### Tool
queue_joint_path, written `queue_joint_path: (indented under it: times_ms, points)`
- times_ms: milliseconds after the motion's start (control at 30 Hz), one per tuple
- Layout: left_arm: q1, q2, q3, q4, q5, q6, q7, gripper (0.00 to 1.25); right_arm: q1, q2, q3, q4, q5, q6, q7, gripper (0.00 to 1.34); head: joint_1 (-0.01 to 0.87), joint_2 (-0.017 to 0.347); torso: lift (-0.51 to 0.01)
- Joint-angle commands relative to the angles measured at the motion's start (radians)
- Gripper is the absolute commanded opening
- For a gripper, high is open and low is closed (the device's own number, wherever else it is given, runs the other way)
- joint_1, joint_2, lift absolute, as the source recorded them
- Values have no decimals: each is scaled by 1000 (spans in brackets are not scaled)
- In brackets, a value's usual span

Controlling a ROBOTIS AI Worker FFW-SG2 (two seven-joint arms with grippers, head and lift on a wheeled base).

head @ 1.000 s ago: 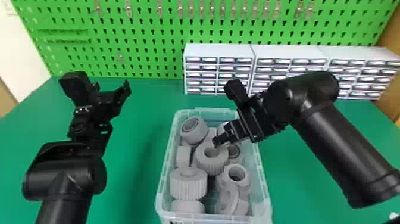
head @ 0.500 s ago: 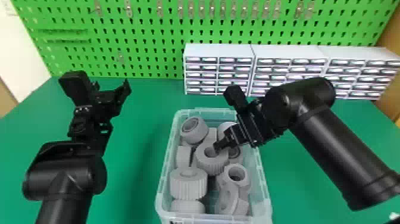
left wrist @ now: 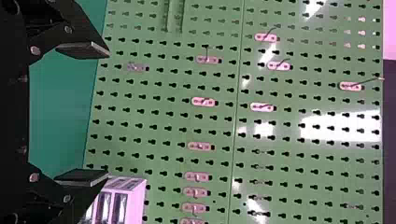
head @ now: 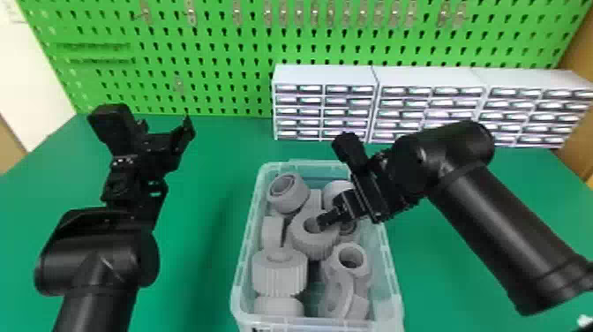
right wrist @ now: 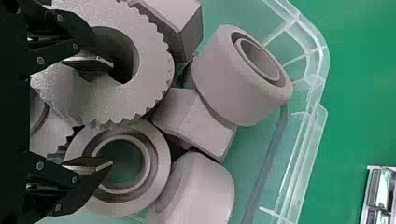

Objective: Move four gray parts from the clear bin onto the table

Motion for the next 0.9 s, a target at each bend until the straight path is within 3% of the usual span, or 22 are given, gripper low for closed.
queue_joint_path:
  times_ms: [0,300,633,867]
  points:
    - [-2,0,0,0,0,-1,0,899,-3,1,7,7,-7,-7,0,807,693,72,-52]
    - [-2,2,-2,0,3,-4,0,899,-3,1,6,7,-4,-5,2,767,693,72,-52]
    - [0,5,1,0,2,-7,0,899,-17,2,37,9,44,2,2,460,693,72,-52]
    - [3,14,-2,0,2,-10,0,899,-24,1,46,7,42,2,0,405,693,72,-52]
